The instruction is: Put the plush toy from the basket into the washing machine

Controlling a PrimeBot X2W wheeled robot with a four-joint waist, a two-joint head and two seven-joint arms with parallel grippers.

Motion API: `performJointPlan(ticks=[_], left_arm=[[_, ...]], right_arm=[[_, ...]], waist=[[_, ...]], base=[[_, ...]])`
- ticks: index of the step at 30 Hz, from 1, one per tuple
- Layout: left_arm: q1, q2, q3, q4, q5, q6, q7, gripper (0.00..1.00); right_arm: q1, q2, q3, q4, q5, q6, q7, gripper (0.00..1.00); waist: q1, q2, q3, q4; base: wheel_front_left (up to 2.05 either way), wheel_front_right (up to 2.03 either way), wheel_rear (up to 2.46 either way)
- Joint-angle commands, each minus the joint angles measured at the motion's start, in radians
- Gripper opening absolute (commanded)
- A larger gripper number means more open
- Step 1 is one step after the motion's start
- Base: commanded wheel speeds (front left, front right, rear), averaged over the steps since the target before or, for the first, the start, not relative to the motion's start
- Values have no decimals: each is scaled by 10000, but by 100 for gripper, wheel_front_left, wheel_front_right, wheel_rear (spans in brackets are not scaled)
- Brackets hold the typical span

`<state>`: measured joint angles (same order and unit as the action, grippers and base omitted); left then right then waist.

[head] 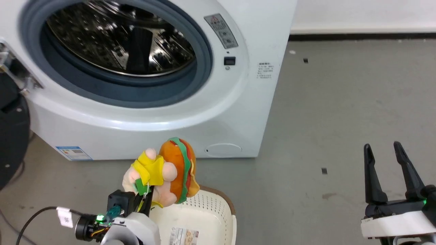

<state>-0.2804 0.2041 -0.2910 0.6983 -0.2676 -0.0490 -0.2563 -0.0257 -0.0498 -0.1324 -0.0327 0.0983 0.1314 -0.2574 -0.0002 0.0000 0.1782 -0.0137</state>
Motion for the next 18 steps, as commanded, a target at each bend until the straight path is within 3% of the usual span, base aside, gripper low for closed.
performJointPlan(ticks=[1, 9, 18], left_arm=[[371, -6, 172, -657, 33, 97, -53, 0], [1205, 108, 713, -2866, 359, 222, -54, 0], [1060, 222, 1363, -4738, 419, 141, -54, 0]], right_arm=[[178, -4, 2, 50, 87, -7, -44, 100], [381, -4, 109, -2, 225, -7, -44, 100], [285, -4, 262, -235, 248, -7, -44, 100]], waist=[[2, 0, -356, 150], [2, 0, -611, 94], [2, 0, -199, -160]], base=[[0, 0, 0], [0, 0, 0], [0, 0, 0]])
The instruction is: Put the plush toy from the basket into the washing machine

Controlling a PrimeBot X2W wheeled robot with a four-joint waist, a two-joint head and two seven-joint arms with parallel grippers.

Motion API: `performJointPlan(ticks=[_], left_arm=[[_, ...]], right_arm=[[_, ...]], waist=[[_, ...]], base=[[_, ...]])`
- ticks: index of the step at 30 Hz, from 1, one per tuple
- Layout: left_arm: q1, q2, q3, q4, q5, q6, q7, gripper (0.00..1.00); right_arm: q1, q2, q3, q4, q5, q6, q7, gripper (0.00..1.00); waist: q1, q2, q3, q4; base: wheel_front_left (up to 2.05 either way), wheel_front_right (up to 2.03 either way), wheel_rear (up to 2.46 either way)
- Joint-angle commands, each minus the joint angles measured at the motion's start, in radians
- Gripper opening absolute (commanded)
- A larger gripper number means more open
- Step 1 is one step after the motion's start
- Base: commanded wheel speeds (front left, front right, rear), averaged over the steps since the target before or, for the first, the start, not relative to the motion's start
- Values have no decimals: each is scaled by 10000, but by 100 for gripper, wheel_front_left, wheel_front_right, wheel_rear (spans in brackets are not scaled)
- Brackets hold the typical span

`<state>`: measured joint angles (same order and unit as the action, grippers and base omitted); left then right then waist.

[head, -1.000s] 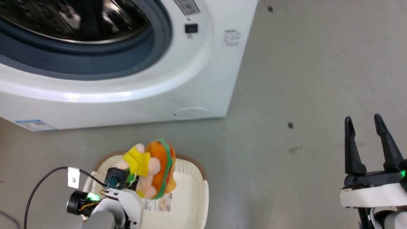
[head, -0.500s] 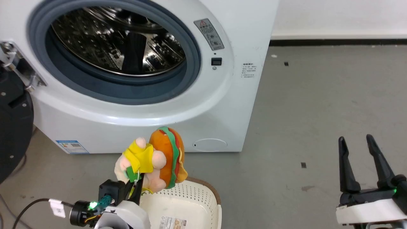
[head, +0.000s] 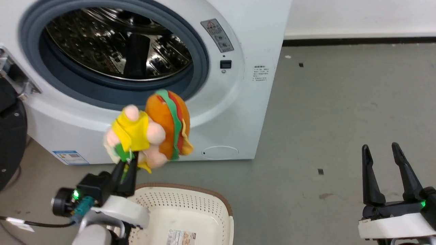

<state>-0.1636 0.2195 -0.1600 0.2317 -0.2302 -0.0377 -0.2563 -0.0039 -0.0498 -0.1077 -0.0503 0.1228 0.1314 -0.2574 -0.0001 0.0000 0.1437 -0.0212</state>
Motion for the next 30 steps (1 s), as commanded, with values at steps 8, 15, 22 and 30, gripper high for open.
performJointPlan(ticks=[8, 15, 22, 30], left_arm=[[-1695, 886, 584, -392, -1, -60, 283, 0], [-3640, 1951, 1122, -438, -93, -207, 1172, 0], [-6128, 3069, 1398, 52, -164, -448, 2342, 0], [-8994, 4192, 1159, 1239, -14, -694, 3645, 0]], right_arm=[[-549, -4, 246, -649, 136, -7, -44, 100], [-1326, -4, 352, -1302, 397, -7, -44, 100], [-1843, -4, 417, -1539, 799, -7, -44, 100], [-2257, -4, 454, -1614, 1135, -7, -44, 100]], waist=[[1, 0, 1571, -576], [1, 0, 3267, -1174], [1, 0, 4731, -1705], [1, 0, 5829, -2217]], base=[[0, 0, 0], [0, 0, 0], [0, 0, 0], [0, 0, 0]])
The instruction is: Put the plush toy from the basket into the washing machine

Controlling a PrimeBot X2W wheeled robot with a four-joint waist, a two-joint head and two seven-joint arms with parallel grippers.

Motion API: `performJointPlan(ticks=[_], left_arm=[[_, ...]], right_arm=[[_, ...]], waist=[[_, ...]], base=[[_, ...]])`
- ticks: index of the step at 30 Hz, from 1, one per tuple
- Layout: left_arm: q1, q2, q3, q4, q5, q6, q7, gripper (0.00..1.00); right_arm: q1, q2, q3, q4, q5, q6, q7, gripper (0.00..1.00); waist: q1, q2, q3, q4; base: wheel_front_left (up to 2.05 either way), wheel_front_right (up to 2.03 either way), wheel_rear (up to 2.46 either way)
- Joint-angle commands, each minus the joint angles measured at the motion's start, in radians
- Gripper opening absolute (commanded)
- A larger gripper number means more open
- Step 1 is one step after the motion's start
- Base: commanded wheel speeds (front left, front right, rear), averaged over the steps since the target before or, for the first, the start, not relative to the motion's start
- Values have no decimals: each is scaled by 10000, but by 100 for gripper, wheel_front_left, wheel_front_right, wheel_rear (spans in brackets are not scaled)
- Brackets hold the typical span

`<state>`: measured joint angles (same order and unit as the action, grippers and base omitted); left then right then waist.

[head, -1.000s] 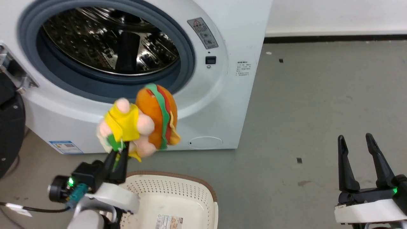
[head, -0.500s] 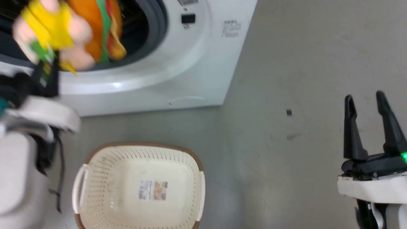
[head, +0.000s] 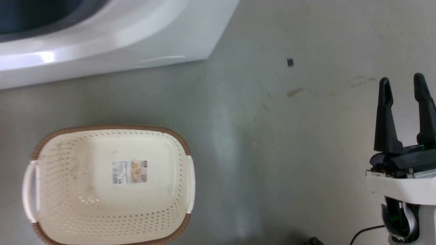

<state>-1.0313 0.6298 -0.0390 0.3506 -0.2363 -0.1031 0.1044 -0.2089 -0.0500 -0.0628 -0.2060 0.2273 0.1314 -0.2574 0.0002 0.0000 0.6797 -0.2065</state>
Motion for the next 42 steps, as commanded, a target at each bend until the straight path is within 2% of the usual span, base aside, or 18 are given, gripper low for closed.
performJointPlan(ticks=[1, 11, 19, 23, 24, 25, 26, 31, 38, 42], left_arm=[[-709, 165, -138, 228, 64, -71, 158, 0], [-3594, 569, -1126, 2675, 327, -222, 1418, 0], [-4283, 497, -2240, 4009, -167, -271, 2267, 0], [-4290, 540, -2770, 4262, -627, -273, 2153, 0], [-4272, 537, -2867, 4327, -728, -273, 2043, 13], [-4247, 537, -2952, 4385, -800, -274, 1873, 91], [-4198, 536, -3023, 4464, -856, -274, 1683, 100], [-3685, 328, -3172, 5043, -1140, -275, 536, 100], [-2260, -459, -3343, 5759, -1515, -270, -1445, 100], [-1512, -860, -3502, 5893, -1559, -240, -2185, 100]], right_arm=[[-256, -2, 9, -65, 120, -7, -44, 100], [-604, -2, 152, -122, 396, -7, -44, 100], [-704, -2, 167, -117, 457, -7, -44, 100], [-777, -2, 142, -60, 401, -7, -44, 100], [-793, -2, 141, -48, 380, -7, -44, 100], [-800, -2, 130, -40, 359, -7, -44, 100], [-800, -2, 111, -29, 334, -7, -44, 100], [-704, -2, 49, 180, 92, -7, -44, 100], [-278, -2, -58, 512, -339, -7, -44, 100], [11, -2, -133, 658, -507, -7, -44, 100]], waist=[[-2, 0, 590, -413], [-2, 0, 1451, -753], [-2, 0, 1687, -764], [-2, 0, 1663, -673], [-2, 0, 1620, -643], [-2, 0, 1567, -607], [-2, 0, 1494, -565], [-2, 0, 796, -300], [-2, 0, -856, 228], [-2, 0, -1609, 494]], base=[[0, 0, 0], [0, 0, 0], [0, 0, 0], [0, 0, 0], [0, 0, 0], [0, 0, 0], [0, 0, 0], [0, 0, 0], [0, 0, 0], [0, 0, 0]])
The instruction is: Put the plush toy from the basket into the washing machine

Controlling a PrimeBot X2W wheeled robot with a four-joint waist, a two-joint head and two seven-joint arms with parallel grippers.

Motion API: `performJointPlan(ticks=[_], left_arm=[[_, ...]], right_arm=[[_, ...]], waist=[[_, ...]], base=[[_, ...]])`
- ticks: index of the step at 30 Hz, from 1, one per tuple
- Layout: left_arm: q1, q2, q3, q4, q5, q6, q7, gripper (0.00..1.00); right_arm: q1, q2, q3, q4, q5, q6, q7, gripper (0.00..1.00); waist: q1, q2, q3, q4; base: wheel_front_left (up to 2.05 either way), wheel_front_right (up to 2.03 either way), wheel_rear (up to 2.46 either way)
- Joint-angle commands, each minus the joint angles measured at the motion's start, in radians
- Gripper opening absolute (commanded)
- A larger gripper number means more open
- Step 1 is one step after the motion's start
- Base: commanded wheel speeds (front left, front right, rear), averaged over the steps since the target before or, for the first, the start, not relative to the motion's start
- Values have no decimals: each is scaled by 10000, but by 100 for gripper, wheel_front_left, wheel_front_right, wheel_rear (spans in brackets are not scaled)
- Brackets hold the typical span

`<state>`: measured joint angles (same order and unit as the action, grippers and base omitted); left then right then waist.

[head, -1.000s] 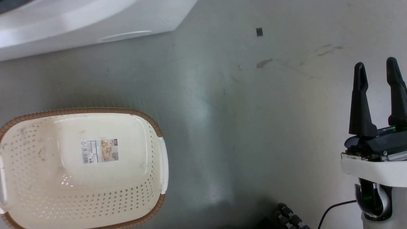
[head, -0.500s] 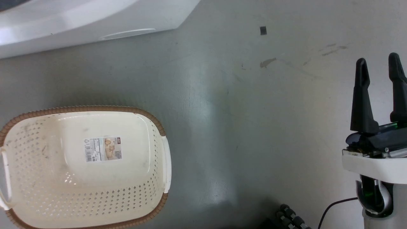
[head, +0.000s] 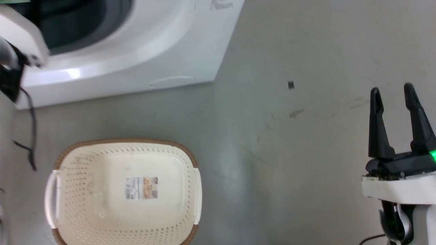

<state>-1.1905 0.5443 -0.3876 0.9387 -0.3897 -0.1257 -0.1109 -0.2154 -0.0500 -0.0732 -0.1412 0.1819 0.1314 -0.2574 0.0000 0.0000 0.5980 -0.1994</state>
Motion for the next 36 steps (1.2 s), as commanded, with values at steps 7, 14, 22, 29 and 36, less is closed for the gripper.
performJointPlan(ticks=[7, 14, 22, 29, 36], left_arm=[[2333, -1074, -133, -330, -305, 248, -1328, 100], [4803, -1687, 209, -2343, -512, 796, -1500, 100], [7727, -1946, 820, -5353, -145, 1782, -1506, 100], [10081, -2259, 1179, -6914, 191, 2519, -1507, 100], [11489, -2771, 1468, -7713, 403, 2831, -1507, 100]], right_arm=[[937, -2, -190, 290, -445, -7, -44, 100], [1661, -2, -274, 434, -615, -7, -44, 100], [2164, -2, -151, 525, -724, -7, -44, 100], [2498, -2, 74, 747, -636, -7, -44, 100], [2813, -2, 175, 865, -565, -7, -44, 100]], waist=[[0, 0, -2773, 1110], [0, 0, -4079, 1543], [0, 0, -4821, 1771], [0, 0, -5332, 1840], [0, 0, -5573, 1978]], base=[[0, 0, 0], [0, 0, 0], [0, 0, 0], [0, 0, 0], [0, 0, 0]])
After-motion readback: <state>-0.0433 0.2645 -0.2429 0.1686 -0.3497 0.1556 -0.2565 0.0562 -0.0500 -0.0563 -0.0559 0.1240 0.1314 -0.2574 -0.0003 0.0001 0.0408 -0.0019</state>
